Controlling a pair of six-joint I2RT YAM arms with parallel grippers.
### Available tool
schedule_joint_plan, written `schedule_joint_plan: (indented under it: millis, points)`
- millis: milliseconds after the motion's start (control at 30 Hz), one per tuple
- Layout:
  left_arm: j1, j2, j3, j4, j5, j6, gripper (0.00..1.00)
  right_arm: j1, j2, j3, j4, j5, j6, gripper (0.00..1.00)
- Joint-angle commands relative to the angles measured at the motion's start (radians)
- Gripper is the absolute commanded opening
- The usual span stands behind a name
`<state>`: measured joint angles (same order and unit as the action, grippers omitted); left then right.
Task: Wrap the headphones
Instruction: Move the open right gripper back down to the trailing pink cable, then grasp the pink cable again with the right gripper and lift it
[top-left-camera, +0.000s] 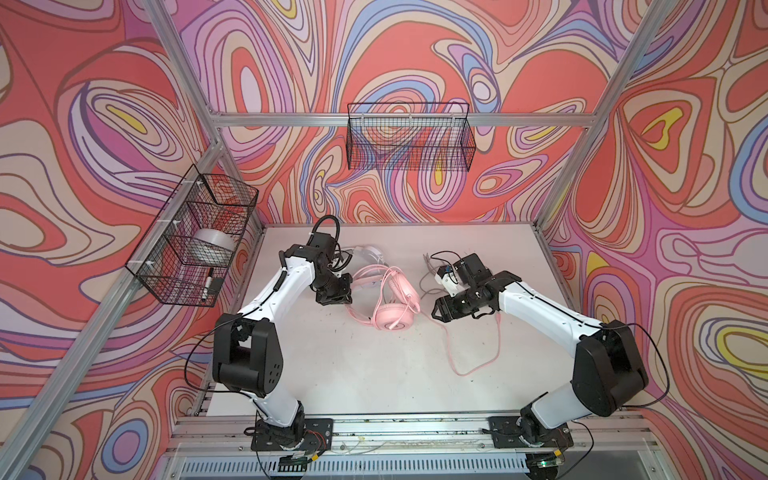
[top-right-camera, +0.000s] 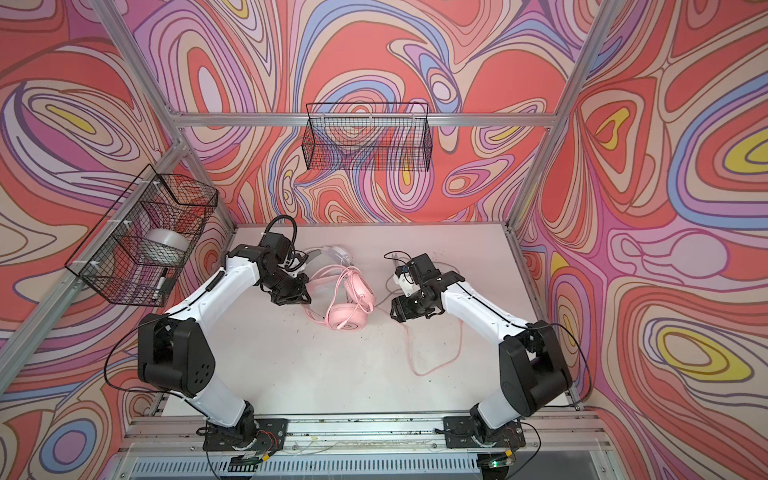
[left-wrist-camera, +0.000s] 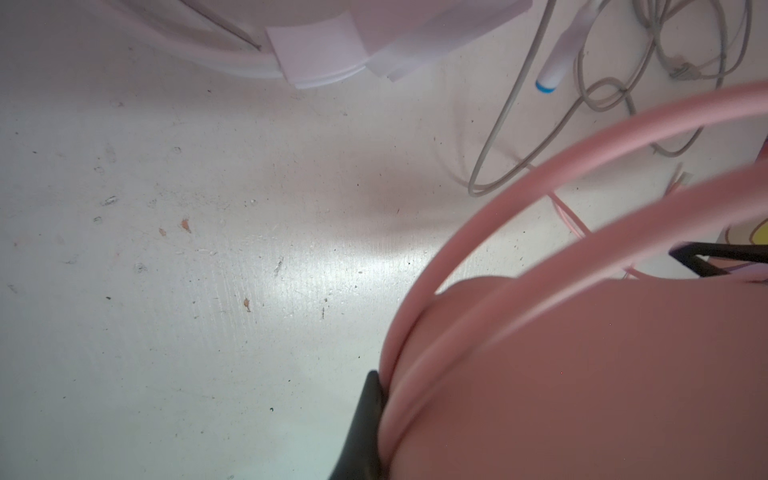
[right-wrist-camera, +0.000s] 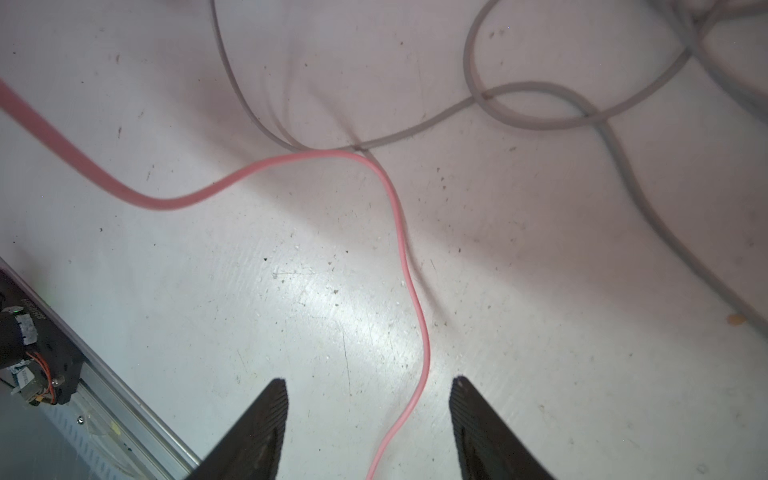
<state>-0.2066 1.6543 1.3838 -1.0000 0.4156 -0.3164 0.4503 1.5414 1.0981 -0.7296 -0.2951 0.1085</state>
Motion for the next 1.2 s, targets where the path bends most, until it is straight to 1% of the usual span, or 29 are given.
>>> schedule_joint_plan:
  millis: [0, 133, 200, 433, 533, 700, 733, 867, 900, 933, 1167]
  points:
    - [0.01, -0.042, 0.003, 0.026, 0.085, -0.033, 0.0, -0.003, 0.01, -0.041, -0.016, 0.023, 0.077, 0.63]
    - [0.012, -0.037, 0.013, 0.023, 0.093, -0.038, 0.0, -0.003, 0.025, -0.105, 0.019, 0.024, 0.12, 0.62]
    - [0.012, -0.039, 0.017, 0.024, 0.096, -0.039, 0.0, -0.004, 0.049, -0.13, 0.042, 0.006, 0.135, 0.61]
    - [0.012, -0.036, 0.011, 0.035, 0.105, -0.052, 0.0, -0.003, 0.107, -0.16, 0.119, -0.025, 0.178, 0.54]
    - [0.012, -0.036, 0.008, 0.044, 0.104, -0.062, 0.0, -0.003, 0.12, -0.173, 0.13, -0.026, 0.189, 0.47]
    - [0.013, -0.04, -0.001, 0.07, 0.106, -0.093, 0.0, -0.003, 0.103, -0.207, 0.151, -0.033, 0.182, 0.31]
    - [0.013, -0.043, -0.006, 0.08, 0.106, -0.1, 0.0, -0.003, 0.091, -0.214, 0.16, -0.036, 0.18, 0.27]
    - [0.015, -0.053, -0.02, 0.115, 0.109, -0.146, 0.0, -0.002, 0.028, -0.248, 0.21, -0.064, 0.167, 0.06]
    - [0.015, -0.055, -0.023, 0.124, 0.108, -0.16, 0.0, -0.001, 0.018, -0.251, 0.217, -0.07, 0.162, 0.02]
    - [0.016, -0.056, -0.025, 0.131, 0.103, -0.174, 0.0, 0.0, 0.008, -0.251, 0.219, -0.077, 0.156, 0.0]
    - [0.03, -0.075, -0.042, 0.206, 0.087, -0.292, 0.0, 0.04, -0.053, -0.25, 0.218, -0.055, 0.106, 0.0]
